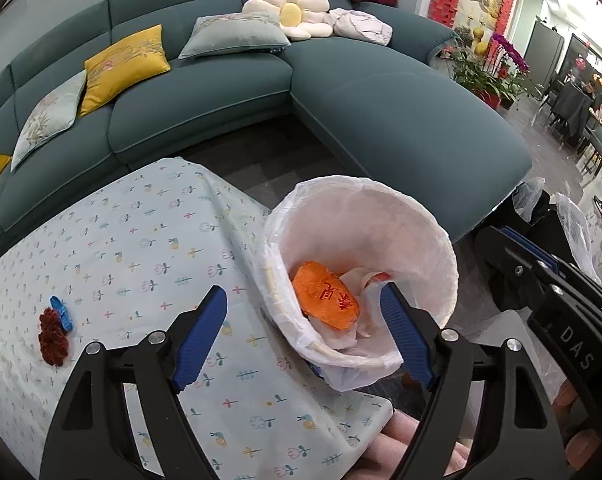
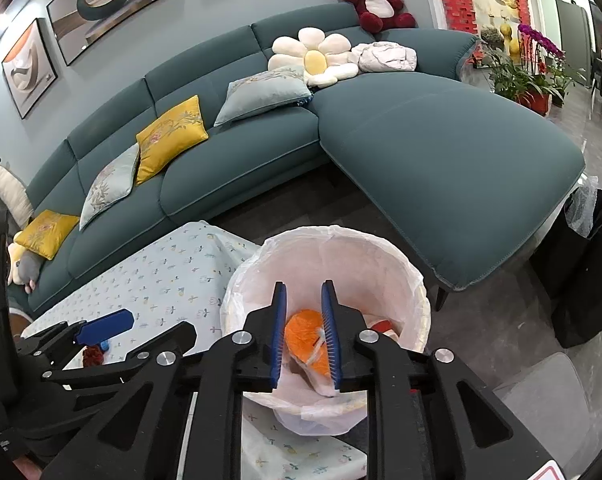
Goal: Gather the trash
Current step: 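Carry the cup and gray pouch over the wastebasket and open both tools, then move both tools back from the wastebasket to the table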
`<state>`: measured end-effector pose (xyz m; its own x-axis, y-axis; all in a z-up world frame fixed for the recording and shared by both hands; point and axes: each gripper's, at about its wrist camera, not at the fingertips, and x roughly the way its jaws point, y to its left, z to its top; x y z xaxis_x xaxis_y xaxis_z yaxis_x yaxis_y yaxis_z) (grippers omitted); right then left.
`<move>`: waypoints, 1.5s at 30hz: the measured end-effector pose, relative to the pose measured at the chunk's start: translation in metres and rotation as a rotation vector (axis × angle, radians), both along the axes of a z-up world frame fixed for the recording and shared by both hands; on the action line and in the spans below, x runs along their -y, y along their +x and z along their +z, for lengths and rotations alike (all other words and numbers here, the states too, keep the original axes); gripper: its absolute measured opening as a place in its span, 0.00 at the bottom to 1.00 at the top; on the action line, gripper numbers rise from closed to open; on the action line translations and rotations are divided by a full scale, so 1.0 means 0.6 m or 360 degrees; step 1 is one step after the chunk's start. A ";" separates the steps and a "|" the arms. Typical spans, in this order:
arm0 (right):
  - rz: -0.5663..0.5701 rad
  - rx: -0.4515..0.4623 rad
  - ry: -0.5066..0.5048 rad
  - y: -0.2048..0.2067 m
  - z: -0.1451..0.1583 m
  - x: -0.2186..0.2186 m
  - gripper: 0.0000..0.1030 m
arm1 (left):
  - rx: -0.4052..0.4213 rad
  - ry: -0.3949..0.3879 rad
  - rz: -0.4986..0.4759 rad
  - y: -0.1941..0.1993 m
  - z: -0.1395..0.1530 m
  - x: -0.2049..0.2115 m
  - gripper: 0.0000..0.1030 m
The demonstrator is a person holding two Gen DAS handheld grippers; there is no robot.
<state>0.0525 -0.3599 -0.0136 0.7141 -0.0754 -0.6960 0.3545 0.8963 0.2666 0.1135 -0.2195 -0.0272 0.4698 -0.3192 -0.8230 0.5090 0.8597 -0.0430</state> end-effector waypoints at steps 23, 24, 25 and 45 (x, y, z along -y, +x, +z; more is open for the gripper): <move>0.0218 0.0043 -0.0104 0.031 0.059 -0.161 0.41 | 0.0026 -0.0086 0.0301 0.018 0.030 -0.193 0.82; 0.0236 0.0046 -0.0103 0.034 0.061 -0.174 0.41 | 0.0029 -0.0090 0.0324 0.019 0.030 -0.209 0.83; 0.0252 0.0046 -0.0104 0.038 0.062 -0.185 0.41 | 0.0031 -0.0091 0.0342 0.021 0.031 -0.220 0.83; 0.0599 -0.0083 -0.0110 0.124 0.010 -0.428 0.42 | -0.0116 -0.0133 0.0828 0.083 -0.046 -0.527 0.85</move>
